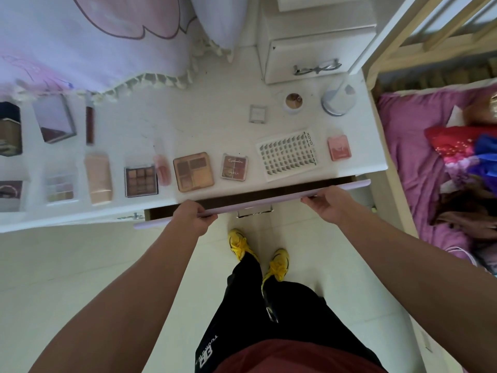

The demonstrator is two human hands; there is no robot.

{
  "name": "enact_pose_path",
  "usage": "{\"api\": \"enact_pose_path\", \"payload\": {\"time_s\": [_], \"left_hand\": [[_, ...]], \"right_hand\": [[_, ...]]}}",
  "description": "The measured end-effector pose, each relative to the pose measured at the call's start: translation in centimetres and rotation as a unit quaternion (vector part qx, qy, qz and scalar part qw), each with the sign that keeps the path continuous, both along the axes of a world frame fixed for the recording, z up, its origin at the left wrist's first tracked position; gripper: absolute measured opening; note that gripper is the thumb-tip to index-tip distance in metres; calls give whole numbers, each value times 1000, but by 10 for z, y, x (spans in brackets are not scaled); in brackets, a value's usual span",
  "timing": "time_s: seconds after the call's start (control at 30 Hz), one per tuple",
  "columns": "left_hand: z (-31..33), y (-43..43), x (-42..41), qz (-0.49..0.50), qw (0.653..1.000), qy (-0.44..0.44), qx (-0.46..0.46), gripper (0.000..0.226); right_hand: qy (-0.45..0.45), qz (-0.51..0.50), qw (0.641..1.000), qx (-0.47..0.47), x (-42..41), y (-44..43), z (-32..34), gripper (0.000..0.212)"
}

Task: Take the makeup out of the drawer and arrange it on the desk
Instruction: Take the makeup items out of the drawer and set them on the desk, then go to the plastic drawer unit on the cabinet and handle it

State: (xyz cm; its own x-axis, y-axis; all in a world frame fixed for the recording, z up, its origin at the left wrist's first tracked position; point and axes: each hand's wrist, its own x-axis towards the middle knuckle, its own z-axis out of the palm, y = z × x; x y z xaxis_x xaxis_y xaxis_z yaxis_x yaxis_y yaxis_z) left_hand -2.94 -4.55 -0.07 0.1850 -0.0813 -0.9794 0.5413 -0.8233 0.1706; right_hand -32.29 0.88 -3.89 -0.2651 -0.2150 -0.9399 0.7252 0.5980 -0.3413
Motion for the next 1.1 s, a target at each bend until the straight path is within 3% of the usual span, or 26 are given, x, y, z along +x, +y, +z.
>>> {"api": "enact_pose_path", "payload": {"time_s": [0.17,0.3,0.43,0.53,0.6,0.63,0.73,0.83,0.93,1.1], "left_hand": [[-9,-15,2,-27,999,-24,-18,17],[-16,-29,5,-45,996,-42,-68,49],[-18,-21,8,-72,993,-41,-85,33],[-13,-5,11,-160,981,-55,-95,12],[-8,9,19,-285,950,-71,-106,12],[-4,16,26,-352,924,-96,-117,7],[7,34,51,-531,816,-192,-123,30],[37,51,77,-638,709,-282,-109,35],[68,69,103,-628,691,-348,-84,38],[118,112,137,-565,702,-430,-55,38]], "right_hand": [[15,26,999,-21,0,-12,3,34],[33,30,999,-21,0,-30,8,35],[53,121,991,-4,6,-23,8,27],[102,298,948,41,21,-14,14,14],[144,438,887,34,41,-10,21,12],[179,515,838,12,53,-10,26,12],[288,716,631,-79,87,-12,47,21],[342,812,450,-146,121,-26,82,21],[377,846,302,-224,152,-49,107,28],[419,840,126,-321,218,-71,150,36]]}}
